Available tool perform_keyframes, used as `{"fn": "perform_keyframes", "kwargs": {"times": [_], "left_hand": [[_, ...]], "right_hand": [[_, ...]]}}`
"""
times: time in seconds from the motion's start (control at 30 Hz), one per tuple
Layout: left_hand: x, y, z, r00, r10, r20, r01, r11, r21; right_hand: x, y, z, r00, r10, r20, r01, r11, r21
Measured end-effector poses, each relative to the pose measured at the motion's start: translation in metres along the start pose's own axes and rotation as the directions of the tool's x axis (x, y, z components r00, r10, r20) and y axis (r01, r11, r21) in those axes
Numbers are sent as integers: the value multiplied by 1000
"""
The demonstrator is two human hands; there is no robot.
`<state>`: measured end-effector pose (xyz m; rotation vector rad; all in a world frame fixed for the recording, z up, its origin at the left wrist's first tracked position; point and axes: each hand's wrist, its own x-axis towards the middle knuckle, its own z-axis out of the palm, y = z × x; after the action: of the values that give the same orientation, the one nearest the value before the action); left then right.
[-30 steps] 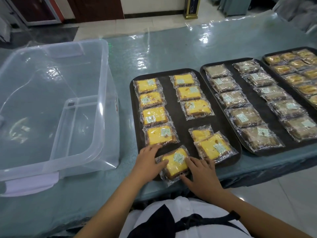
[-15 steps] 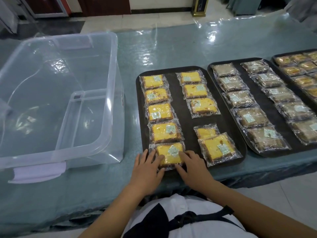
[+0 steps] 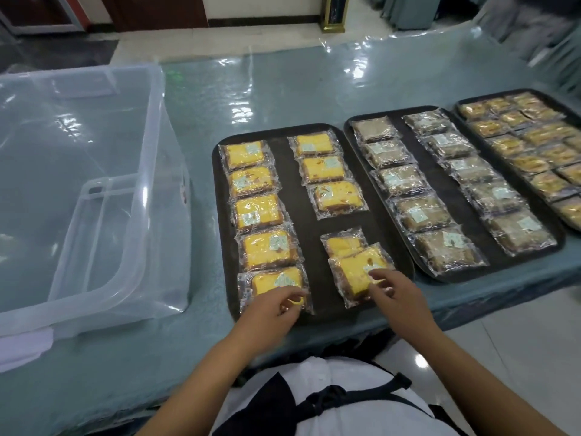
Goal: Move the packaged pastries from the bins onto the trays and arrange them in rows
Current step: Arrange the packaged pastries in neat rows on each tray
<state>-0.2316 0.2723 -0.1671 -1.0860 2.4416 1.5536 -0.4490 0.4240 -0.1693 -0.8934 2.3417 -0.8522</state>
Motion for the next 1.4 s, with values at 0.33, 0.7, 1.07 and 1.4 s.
{"fn": "perform_keyframes", "kwargs": {"times": [0.33,0.7,1.07,1.4], "left_hand": [[70,64,54,970,-239,45,237,891,-386],[94,97,64,905,-374,-202,187,778,-600],[140,115,60,906,-291,-306,297,954,-29],[162,118,54,885,-398,-239,450,862,232]], "right_hand": [[45,29,-32,972,69,223,-62,997,-36],[94,37,-58,862,306,405,-486,725,487],[149,51,-125,947,215,237,-318,714,624],[150,72,-128,952,171,255,-290,769,569]]}}
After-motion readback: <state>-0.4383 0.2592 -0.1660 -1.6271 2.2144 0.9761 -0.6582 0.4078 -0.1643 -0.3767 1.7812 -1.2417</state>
